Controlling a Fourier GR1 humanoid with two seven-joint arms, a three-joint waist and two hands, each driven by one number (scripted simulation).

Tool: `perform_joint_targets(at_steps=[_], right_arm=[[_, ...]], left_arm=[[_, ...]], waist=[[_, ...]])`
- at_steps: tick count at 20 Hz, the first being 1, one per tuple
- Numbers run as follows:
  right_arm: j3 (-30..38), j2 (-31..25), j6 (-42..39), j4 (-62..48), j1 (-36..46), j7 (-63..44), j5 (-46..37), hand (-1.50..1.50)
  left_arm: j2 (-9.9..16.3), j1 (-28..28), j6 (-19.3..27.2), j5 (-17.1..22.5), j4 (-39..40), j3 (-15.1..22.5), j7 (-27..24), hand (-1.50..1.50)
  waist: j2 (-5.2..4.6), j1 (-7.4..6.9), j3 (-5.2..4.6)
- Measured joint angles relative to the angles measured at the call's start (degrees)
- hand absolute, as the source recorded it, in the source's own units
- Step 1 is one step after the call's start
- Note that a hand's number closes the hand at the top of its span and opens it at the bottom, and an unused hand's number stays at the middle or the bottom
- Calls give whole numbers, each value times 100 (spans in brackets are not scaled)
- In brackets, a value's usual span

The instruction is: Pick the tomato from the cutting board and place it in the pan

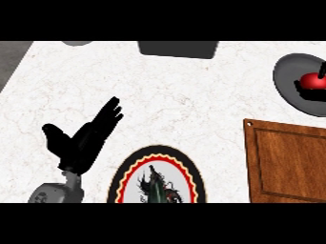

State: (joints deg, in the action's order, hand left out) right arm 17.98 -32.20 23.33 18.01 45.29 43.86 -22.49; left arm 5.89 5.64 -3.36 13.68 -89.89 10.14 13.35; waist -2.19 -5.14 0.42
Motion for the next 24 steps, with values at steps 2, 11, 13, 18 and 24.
perform_joint_targets(at_steps=[2, 11, 13, 18, 24], right_arm=[[-120, -160, 8, -293, 51, -259, -195, -150], [-373, -288, -548, -1002, 301, -644, -545, -150], [-171, -212, -802, -1010, 371, -500, -327, -150], [411, -219, -1565, -1061, 445, -187, 289, -150], [769, -609, -2800, -1286, 407, -260, 668, -150]], left_arm=[[-38, 38, 2, -52, -24, 80, -2, 0], [-88, 116, -23, -100, 48, 127, -66, 0], [-73, 122, -33, -70, 61, 78, -75, 0], [-71, 97, -9, -63, 70, 43, -59, 0], [-58, 102, 4, -62, 59, 10, -33, 0]], waist=[[-34, -68, -3], [-92, -178, 16], [-85, -160, 23], [-72, -93, 32], [-75, -52, 29]])
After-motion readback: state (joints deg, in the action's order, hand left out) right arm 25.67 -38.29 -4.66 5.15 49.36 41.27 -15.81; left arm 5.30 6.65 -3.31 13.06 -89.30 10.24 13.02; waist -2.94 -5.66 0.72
